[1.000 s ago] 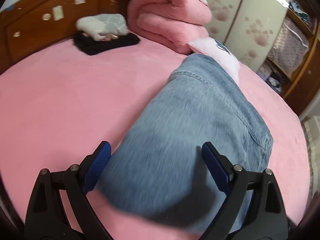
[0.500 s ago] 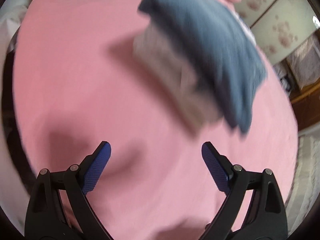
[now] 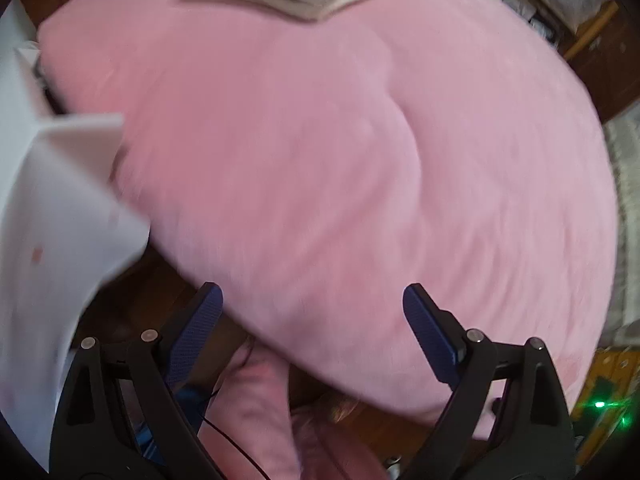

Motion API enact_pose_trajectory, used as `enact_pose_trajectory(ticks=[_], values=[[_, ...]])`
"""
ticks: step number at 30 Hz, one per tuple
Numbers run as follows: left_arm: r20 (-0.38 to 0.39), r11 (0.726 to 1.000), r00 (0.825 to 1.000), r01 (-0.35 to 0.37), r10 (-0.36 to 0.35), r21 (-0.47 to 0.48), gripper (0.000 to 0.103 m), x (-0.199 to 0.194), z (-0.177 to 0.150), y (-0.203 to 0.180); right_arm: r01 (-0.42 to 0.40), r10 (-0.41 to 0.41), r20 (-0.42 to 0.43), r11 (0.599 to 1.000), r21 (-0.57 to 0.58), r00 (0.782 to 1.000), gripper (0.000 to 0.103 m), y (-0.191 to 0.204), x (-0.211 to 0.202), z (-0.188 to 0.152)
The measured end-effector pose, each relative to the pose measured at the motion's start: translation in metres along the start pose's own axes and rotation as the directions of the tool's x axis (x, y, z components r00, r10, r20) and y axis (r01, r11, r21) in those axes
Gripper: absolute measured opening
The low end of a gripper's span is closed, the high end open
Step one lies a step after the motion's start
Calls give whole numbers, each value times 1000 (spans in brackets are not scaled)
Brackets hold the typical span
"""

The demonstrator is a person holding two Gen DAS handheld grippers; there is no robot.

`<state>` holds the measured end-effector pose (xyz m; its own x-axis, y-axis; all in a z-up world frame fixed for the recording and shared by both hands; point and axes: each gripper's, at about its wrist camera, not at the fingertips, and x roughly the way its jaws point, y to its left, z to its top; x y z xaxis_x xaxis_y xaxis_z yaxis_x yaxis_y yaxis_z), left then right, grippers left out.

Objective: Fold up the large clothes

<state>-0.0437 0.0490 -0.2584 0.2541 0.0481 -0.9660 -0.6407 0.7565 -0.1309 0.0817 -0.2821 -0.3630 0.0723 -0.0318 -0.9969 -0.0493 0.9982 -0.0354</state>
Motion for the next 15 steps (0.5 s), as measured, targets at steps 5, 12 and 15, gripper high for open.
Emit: enact_pose_trajectory(ticks=[5,12,15], values=[[-46,993,997,58,-54,100,91,-31,-65,-70,60,-46,-62,966,251,997,102,-111,-24,-53],[3,907,990,128,-141,402,89,-93,-111,-154,35,8,-96,899,437,995,102,-203,-55,-107],[8,864,983,156,-182,479,89,-117,-124,-175,-1,29,-62,914,406,998,102,-207,-73,-106]])
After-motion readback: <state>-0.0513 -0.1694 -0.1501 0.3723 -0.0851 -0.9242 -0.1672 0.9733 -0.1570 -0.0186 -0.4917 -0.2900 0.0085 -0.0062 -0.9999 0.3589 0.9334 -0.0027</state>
